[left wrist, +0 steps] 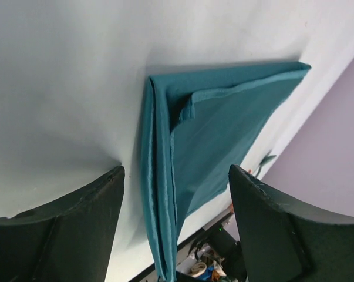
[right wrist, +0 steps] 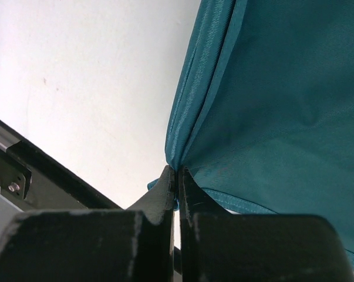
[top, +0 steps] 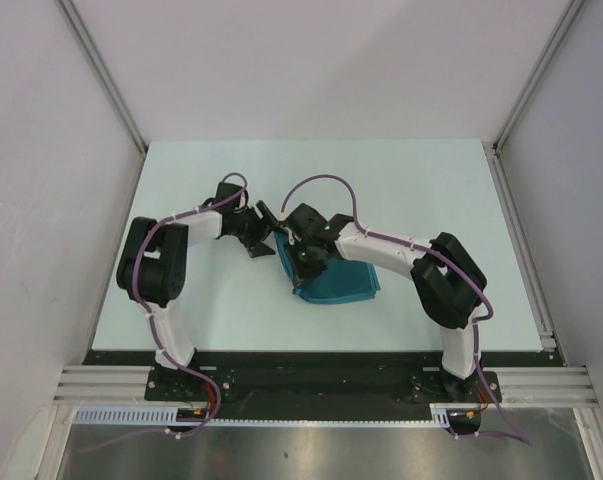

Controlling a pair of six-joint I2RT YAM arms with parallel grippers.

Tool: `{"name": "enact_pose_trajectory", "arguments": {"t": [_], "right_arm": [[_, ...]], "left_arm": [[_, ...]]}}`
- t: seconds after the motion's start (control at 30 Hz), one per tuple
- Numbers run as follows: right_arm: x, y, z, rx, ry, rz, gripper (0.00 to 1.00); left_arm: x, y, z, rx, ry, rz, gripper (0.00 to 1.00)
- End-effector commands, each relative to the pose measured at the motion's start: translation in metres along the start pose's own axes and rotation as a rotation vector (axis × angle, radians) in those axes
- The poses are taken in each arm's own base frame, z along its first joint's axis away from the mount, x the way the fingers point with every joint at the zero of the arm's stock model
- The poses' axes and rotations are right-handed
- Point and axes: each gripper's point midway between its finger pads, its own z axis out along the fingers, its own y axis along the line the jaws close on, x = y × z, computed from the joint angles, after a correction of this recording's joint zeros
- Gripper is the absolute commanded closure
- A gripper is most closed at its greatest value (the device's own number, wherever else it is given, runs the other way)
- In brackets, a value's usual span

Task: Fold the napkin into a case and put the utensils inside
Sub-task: Pick up the upper triangle-folded napkin from the center of the board.

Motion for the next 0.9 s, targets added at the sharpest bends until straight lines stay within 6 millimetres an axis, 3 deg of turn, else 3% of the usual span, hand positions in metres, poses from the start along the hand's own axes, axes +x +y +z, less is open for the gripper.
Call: {"name": "enact_pose_trajectory", "arguments": {"t": [0.0, 0.43, 0.67, 0.73, 0.77, 0.87], "right_arm": [[-0.013, 0.013, -0.022, -0.053, -0.061, -0.035, 1.00], [-0.016, 0.007, -0.027, -0.065, -0.079, -0.026, 1.00], [-0.017, 0.006, -0.029, -0.077, -0.091, -0.020, 1.00], [-0.017, 0.007, -0.028, -0.079, -0.090, -0.021, 1.00], [-0.018, 0.008, -0.029, -0.081, -0.092, -0.022, 1.00], [-0.017, 0.018, -0.033, -0.093, -0.100, -0.039, 1.00]], "left_arm": [[-0.018, -0.008, -0.002, -0.069, -0.078, -0.006, 0.26], [-0.018, -0.001, 0.024, -0.130, -0.065, -0.004, 0.40], [-0.018, -0.002, 0.027, -0.110, -0.068, 0.001, 0.69], [-0.022, -0.005, 0.024, -0.095, -0.086, 0.010, 0.76], [-0.023, -0.004, 0.021, -0.096, -0.094, 0.009, 0.85], [-0.035, -0.013, 0.002, -0.073, -0.152, 0.039, 1.00]]}}
